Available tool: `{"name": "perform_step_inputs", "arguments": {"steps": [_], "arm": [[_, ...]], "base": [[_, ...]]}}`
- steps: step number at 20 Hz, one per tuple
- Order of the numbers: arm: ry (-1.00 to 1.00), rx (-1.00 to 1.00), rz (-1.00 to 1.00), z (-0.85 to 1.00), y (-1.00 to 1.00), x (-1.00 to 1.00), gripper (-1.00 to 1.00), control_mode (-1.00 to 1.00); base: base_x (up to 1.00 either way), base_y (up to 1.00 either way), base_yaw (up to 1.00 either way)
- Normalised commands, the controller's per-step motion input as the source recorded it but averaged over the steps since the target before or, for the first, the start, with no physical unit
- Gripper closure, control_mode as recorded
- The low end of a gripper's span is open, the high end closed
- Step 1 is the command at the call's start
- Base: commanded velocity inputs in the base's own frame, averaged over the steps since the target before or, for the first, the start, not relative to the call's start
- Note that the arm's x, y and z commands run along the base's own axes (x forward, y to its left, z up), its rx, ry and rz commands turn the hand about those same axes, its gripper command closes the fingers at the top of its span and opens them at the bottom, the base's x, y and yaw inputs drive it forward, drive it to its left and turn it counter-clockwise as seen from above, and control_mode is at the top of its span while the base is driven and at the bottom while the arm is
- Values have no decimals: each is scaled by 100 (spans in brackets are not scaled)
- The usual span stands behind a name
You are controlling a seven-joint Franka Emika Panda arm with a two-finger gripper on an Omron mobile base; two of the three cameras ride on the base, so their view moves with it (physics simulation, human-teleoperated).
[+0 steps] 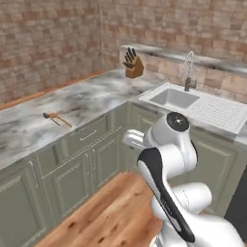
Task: Organize the utensils by type. Pick up the wooden spoons from the counter and place them in the open cabinet. Then pick up the metallic utensils from the counter and place them in the open drawer.
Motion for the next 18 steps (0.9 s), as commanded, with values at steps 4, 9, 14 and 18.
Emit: {"name": "perform_step_inputs", "arguments": {"steps": [4,9,14,18], "arm": [[0,0,0,0,0,0,-100,100],[0,0,0,0,0,0,-100,100],[0,0,0,0,0,0,-100,100],[0,0,0,0,0,0,-100,100]], "base": [[72,0,55],[69,0,55],[86,-18,24],[83,-27,18]]}}
